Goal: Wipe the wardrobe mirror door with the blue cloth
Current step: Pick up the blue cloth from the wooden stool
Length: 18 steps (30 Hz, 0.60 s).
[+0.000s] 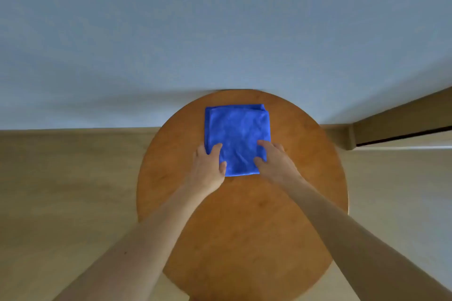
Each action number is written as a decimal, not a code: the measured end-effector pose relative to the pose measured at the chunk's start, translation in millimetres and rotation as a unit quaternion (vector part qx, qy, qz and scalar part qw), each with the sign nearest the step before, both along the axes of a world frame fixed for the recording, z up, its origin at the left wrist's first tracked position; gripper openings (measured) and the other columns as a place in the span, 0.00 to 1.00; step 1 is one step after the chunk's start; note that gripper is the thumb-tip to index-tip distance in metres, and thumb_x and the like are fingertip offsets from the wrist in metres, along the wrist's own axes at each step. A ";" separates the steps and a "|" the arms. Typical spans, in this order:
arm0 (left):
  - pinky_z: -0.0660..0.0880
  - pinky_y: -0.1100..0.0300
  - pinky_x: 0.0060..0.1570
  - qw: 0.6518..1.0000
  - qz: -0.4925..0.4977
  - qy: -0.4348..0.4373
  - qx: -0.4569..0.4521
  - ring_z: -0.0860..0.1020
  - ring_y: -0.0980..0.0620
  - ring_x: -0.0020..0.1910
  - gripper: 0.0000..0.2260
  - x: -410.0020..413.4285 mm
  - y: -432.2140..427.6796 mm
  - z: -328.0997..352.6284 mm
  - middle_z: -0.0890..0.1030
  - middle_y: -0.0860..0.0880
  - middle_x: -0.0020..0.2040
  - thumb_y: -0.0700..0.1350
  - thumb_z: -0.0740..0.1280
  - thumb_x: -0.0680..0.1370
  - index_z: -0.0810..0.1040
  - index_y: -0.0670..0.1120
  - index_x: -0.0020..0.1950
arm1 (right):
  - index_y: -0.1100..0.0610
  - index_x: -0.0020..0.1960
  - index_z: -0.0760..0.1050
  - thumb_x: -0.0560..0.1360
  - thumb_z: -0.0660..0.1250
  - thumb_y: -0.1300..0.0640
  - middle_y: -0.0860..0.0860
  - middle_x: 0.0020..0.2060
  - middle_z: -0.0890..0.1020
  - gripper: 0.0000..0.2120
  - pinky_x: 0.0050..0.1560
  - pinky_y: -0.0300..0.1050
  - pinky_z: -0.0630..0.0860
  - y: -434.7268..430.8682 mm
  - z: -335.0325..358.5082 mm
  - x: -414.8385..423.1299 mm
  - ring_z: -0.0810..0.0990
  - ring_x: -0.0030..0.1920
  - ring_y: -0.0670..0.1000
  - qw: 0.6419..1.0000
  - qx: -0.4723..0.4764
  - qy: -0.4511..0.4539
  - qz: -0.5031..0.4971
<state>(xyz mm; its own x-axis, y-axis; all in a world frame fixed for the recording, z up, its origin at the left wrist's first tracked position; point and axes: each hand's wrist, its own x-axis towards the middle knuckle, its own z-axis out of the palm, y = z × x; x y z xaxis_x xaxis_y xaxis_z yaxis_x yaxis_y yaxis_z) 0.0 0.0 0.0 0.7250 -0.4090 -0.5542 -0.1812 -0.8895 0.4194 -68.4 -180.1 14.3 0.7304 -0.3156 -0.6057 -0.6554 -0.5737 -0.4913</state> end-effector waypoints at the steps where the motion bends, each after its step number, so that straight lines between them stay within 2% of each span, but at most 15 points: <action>1: 0.68 0.50 0.69 1.000 0.008 -0.003 0.004 0.64 0.42 0.74 0.26 2.0 -2.7 -8.7 0.61 0.40 0.76 0.51 0.60 0.85 0.57 0.51 0.82 | 0.51 0.79 0.61 0.81 0.61 0.54 0.56 0.74 0.64 0.27 0.65 0.53 0.73 -0.4 -9.3 3.6 0.73 0.68 0.60 1.000 -0.005 -0.004 -0.017; 4: 0.66 0.50 0.71 0.999 0.049 0.006 -0.004 0.65 0.41 0.73 0.26 1.9 -6.1 -32.7 0.61 0.38 0.75 0.51 0.62 0.84 0.60 0.51 0.82 | 0.50 0.79 0.59 0.80 0.62 0.52 0.55 0.75 0.62 0.29 0.65 0.57 0.73 1.9 -32.8 7.0 0.70 0.68 0.61 0.999 -0.011 0.006 -0.040; 7: 0.70 0.50 0.68 0.997 0.073 0.012 -0.023 0.69 0.41 0.68 0.26 -4.2 -6.9 -51.4 0.65 0.40 0.71 0.49 0.66 0.83 0.63 0.50 0.79 | 0.49 0.79 0.58 0.79 0.63 0.50 0.53 0.74 0.60 0.30 0.64 0.55 0.74 8.9 -52.6 1.9 0.67 0.69 0.61 0.998 -0.010 0.021 -0.054; 10: 0.77 0.53 0.55 0.994 0.099 0.015 -0.035 0.76 0.44 0.56 0.25 -0.4 -10.2 -55.9 0.69 0.42 0.64 0.47 0.69 0.81 0.65 0.50 0.77 | 0.48 0.79 0.57 0.78 0.63 0.50 0.54 0.73 0.62 0.32 0.61 0.56 0.77 9.3 -60.0 2.9 0.71 0.65 0.60 0.995 0.008 0.032 -0.095; 12: 0.73 0.60 0.42 0.993 0.113 0.018 -0.041 0.77 0.47 0.50 0.24 3.9 -14.1 -55.0 0.73 0.43 0.61 0.44 0.69 0.81 0.66 0.50 0.75 | 0.47 0.79 0.56 0.78 0.64 0.51 0.56 0.69 0.67 0.32 0.56 0.55 0.78 8.9 -63.0 3.6 0.76 0.60 0.60 0.994 0.014 0.034 -0.098; 14: 0.69 0.62 0.35 0.992 0.112 0.026 -0.047 0.77 0.46 0.47 0.24 8.0 -17.4 -51.4 0.76 0.43 0.58 0.38 0.67 0.79 0.67 0.50 0.73 | 0.46 0.79 0.56 0.77 0.64 0.55 0.56 0.64 0.73 0.33 0.49 0.52 0.78 7.3 -62.1 4.8 0.78 0.55 0.58 0.995 0.026 0.030 -0.097; 17: 0.78 0.51 0.47 0.989 0.124 0.057 -0.062 0.79 0.44 0.52 0.25 7.2 -21.2 -36.4 0.78 0.46 0.58 0.33 0.64 0.75 0.69 0.50 0.71 | 0.45 0.76 0.57 0.74 0.64 0.58 0.54 0.59 0.77 0.34 0.40 0.49 0.78 3.3 -53.3 7.0 0.80 0.48 0.55 0.991 0.078 0.018 -0.110; 18: 0.78 0.51 0.48 0.987 0.131 0.072 -0.066 0.79 0.44 0.52 0.25 3.6 -21.2 -30.3 0.79 0.48 0.57 0.33 0.63 0.75 0.69 0.50 0.70 | 0.46 0.75 0.58 0.74 0.64 0.58 0.53 0.59 0.76 0.33 0.38 0.47 0.77 2.5 -47.5 6.6 0.80 0.48 0.54 0.988 0.095 0.019 -0.120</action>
<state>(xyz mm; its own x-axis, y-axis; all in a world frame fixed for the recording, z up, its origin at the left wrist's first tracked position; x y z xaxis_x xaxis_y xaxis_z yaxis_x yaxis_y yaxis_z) 3.6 -21.2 -30.3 0.7327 -0.2947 -0.6134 0.1170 -0.8334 0.5401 -61.8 -177.5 -33.2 0.6236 -0.3545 -0.6968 -0.7816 -0.2999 -0.5469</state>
